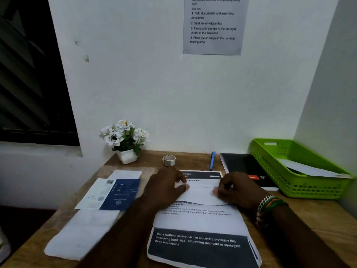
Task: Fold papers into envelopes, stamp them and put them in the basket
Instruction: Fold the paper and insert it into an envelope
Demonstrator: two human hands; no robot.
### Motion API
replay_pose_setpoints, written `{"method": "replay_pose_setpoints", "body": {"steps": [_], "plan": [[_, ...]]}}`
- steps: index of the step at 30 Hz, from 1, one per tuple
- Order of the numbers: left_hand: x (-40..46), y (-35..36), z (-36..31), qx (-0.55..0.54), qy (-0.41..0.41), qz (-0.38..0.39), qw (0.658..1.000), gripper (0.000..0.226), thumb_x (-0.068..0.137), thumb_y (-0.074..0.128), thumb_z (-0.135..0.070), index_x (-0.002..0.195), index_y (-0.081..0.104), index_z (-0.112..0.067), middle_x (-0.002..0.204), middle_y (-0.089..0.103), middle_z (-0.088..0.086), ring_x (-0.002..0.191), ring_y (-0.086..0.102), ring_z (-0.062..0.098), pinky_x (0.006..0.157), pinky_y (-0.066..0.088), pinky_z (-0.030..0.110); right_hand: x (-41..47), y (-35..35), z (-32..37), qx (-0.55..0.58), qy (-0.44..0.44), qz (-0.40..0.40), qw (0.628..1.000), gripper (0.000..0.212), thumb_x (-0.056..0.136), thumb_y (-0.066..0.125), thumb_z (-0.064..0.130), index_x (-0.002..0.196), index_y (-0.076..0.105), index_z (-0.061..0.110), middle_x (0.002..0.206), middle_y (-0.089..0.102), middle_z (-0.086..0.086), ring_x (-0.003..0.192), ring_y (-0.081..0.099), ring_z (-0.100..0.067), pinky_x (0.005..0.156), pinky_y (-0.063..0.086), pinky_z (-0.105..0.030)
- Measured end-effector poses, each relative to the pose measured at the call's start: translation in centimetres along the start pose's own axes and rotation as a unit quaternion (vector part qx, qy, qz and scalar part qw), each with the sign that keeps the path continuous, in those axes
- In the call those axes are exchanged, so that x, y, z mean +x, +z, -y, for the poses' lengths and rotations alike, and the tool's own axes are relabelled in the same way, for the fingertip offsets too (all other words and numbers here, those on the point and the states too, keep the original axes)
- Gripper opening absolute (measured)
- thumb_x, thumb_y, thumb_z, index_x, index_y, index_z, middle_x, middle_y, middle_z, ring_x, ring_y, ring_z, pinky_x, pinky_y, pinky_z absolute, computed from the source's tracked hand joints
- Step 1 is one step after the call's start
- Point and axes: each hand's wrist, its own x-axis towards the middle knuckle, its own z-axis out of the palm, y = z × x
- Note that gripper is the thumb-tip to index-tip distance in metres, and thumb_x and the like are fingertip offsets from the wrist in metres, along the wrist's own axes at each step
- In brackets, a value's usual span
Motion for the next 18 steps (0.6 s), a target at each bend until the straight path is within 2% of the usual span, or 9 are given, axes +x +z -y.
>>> {"method": "replay_pose_setpoints", "body": {"steps": [1, 3, 4, 7, 10, 13, 18], "plan": [[-0.1, 0.2, 0.0, 0.019, 0.000, 0.034, 0.999, 0.025, 0.094, 0.065, -0.052, 0.115, 0.065, -0.039, 0.116, 0.057, -0.014, 0.114, 0.051, 0.008, 0.101, 0.046, 0.039, 0.0, 0.1, -0.1, -0.002, 0.006, 0.010, 1.000, 0.030, 0.084, 0.080, 0.039, 0.060, 0.069, 0.024, 0.068, 0.073, 0.003, 0.062, 0.064, -0.003, 0.062, 0.050, -0.023], [-0.1, 0.5, 0.0, 0.034, 0.004, 0.052, 0.998, 0.030, 0.094, 0.064, -0.052, 0.122, 0.062, -0.040, 0.124, 0.054, -0.012, 0.121, 0.047, 0.011, 0.105, 0.043, 0.043, 0.0, 0.2, -0.2, -0.005, 0.003, 0.001, 1.000, 0.019, 0.080, 0.083, 0.038, 0.070, 0.072, 0.026, 0.075, 0.072, 0.008, 0.070, 0.063, 0.000, 0.065, 0.048, -0.021], [-0.1, 0.5, -0.1, 0.036, 0.002, 0.052, 0.998, 0.030, 0.094, 0.065, -0.052, 0.122, 0.062, -0.040, 0.122, 0.054, -0.013, 0.121, 0.047, 0.011, 0.105, 0.042, 0.043, 0.0, 0.3, -0.2, -0.013, -0.002, -0.013, 1.000, 0.015, 0.079, 0.083, 0.040, 0.077, 0.073, 0.029, 0.083, 0.071, 0.012, 0.077, 0.062, 0.001, 0.068, 0.046, -0.020], [0.1, 0.6, -0.3, 0.031, -0.007, 0.047, 0.998, 0.025, 0.094, 0.066, -0.051, 0.116, 0.060, -0.040, 0.111, 0.050, -0.017, 0.119, 0.046, 0.010, 0.105, 0.040, 0.042, 0.2, 1.2, 0.0, -0.060, -0.007, -0.024, 0.998, 0.021, 0.083, 0.076, 0.050, 0.098, 0.065, 0.041, 0.103, 0.062, 0.020, 0.095, 0.055, -0.002, 0.079, 0.045, -0.022], [0.1, 0.8, -0.5, 0.029, -0.019, 0.048, 0.998, 0.018, 0.094, 0.066, -0.049, 0.107, 0.060, -0.039, 0.114, 0.049, -0.017, 0.124, 0.044, 0.012, 0.109, 0.035, 0.046, 0.6, 1.9, 0.2, -0.095, -0.008, -0.014, 0.995, 0.028, 0.086, 0.071, 0.053, 0.111, 0.065, 0.041, 0.102, 0.058, 0.018, 0.099, 0.053, -0.007, 0.089, 0.049, -0.031], [0.0, 0.8, -0.7, 0.030, -0.032, 0.057, 0.997, 0.017, 0.095, 0.065, -0.048, 0.108, 0.059, -0.038, 0.125, 0.050, -0.014, 0.130, 0.041, 0.014, 0.111, 0.033, 0.051, 0.8, 2.0, 0.1, -0.094, 0.013, -0.004, 0.995, 0.031, 0.088, 0.069, 0.052, 0.116, 0.066, 0.039, 0.102, 0.058, 0.017, 0.101, 0.053, -0.008, 0.092, 0.047, -0.032], [-0.2, 0.9, -1.3, 0.047, -0.016, 0.061, 0.997, 0.030, 0.099, 0.058, -0.048, 0.129, 0.052, -0.044, 0.143, 0.043, -0.014, 0.140, 0.036, 0.015, 0.114, 0.031, 0.054, 0.8, 2.1, 0.5, -0.076, 0.017, -0.008, 0.997, 0.023, 0.087, 0.073, 0.045, 0.108, 0.066, 0.036, 0.105, 0.059, 0.012, 0.101, 0.055, -0.008, 0.091, 0.047, -0.030]]}}
